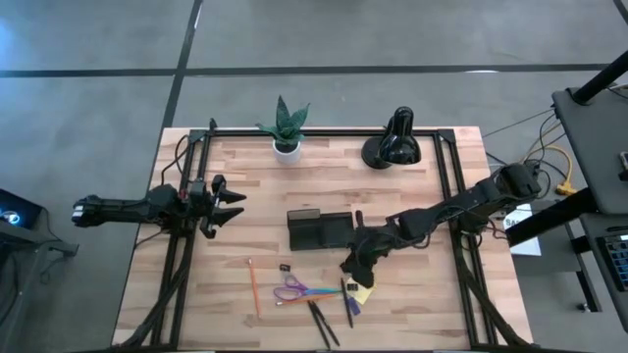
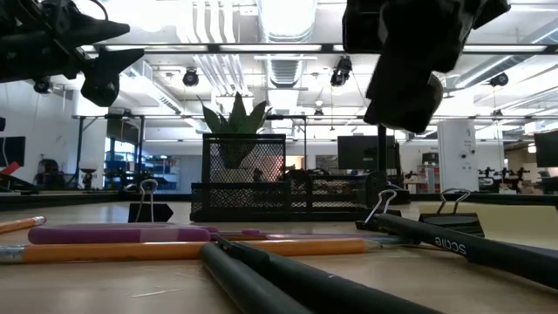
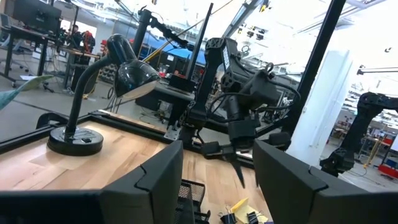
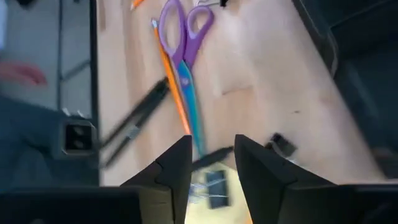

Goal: Pick and place office supplies into organizer
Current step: Put the middle binder clip into the desk organizer

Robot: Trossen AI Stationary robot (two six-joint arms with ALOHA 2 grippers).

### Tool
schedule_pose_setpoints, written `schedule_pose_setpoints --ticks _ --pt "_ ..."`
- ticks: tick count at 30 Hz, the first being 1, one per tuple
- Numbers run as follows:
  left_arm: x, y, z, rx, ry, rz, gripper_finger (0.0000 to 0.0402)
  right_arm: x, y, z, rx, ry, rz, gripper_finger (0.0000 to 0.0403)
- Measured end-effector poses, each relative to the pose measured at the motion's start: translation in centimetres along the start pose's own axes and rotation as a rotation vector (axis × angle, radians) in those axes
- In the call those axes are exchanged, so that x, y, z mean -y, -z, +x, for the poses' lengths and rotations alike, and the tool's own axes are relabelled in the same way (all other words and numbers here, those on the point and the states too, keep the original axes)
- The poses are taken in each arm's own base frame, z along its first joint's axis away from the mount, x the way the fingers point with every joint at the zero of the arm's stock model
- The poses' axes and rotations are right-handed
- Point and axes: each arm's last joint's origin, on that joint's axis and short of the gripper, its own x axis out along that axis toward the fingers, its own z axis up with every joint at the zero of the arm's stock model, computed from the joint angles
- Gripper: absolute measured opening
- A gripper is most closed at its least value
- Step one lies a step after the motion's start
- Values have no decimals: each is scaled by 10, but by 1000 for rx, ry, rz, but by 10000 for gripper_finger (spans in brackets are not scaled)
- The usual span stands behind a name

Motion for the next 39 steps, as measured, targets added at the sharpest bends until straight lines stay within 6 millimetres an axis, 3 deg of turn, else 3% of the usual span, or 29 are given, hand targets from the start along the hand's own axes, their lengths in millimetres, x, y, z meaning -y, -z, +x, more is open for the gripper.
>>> schedule_pose_setpoints --ticks 8,10,15,17,28,33,39 --pt "0 0 0 0 0 0 182 -2 -6 -6 -32 77 -170 138" --pt "0 0 0 0 0 0 182 -1 -6 -6 -38 73 -82 142" --pt "0 0 0 0 0 0 182 8 -1 -3 -31 112 387 144" --pt "0 0 0 0 0 0 182 11 4 -1 -29 132 491 146" --pt "0 0 0 0 0 0 182 18 15 2 4 202 559 219" --pt "0 0 0 0 0 0 182 33 31 18 -62 257 756 226" --pt "0 0 0 -2 -1 0 182 27 24 36 -70 190 761 226"
